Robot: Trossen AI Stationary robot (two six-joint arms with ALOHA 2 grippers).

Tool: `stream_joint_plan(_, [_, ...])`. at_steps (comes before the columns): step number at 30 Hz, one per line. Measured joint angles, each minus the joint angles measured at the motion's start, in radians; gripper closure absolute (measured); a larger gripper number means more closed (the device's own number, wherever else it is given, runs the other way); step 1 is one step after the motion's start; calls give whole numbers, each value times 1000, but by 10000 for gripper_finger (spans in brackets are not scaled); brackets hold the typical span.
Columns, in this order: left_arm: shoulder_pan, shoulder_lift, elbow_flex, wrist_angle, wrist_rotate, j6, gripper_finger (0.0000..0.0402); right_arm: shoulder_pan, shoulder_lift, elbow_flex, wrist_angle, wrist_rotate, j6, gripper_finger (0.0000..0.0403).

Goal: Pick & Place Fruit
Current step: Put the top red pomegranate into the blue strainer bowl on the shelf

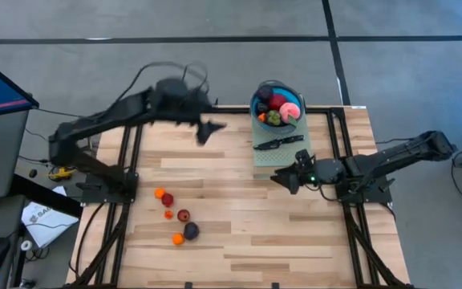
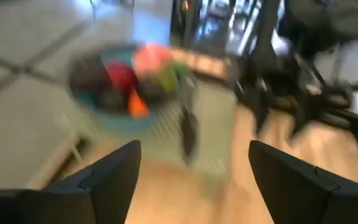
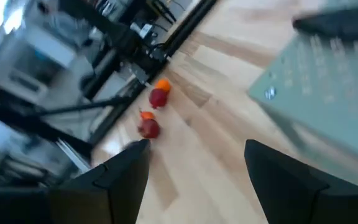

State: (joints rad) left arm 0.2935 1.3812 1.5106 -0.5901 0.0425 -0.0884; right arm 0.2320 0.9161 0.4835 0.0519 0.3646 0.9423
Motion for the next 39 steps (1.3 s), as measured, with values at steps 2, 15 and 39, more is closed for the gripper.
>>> stream_joint_plan(2, [-63, -80, -92, -44, -47, -100, 114, -15, 0, 0, 1, -12, -95, 148])
stream_joint_plan(15, [-398, -481, -825, -76, -184, -978, 142, 14, 112, 135, 30, -157, -312, 148])
stream_joint_plan(39, [-400, -168, -935, -131, 29, -316, 60, -9, 727, 900, -333, -155, -419, 148])
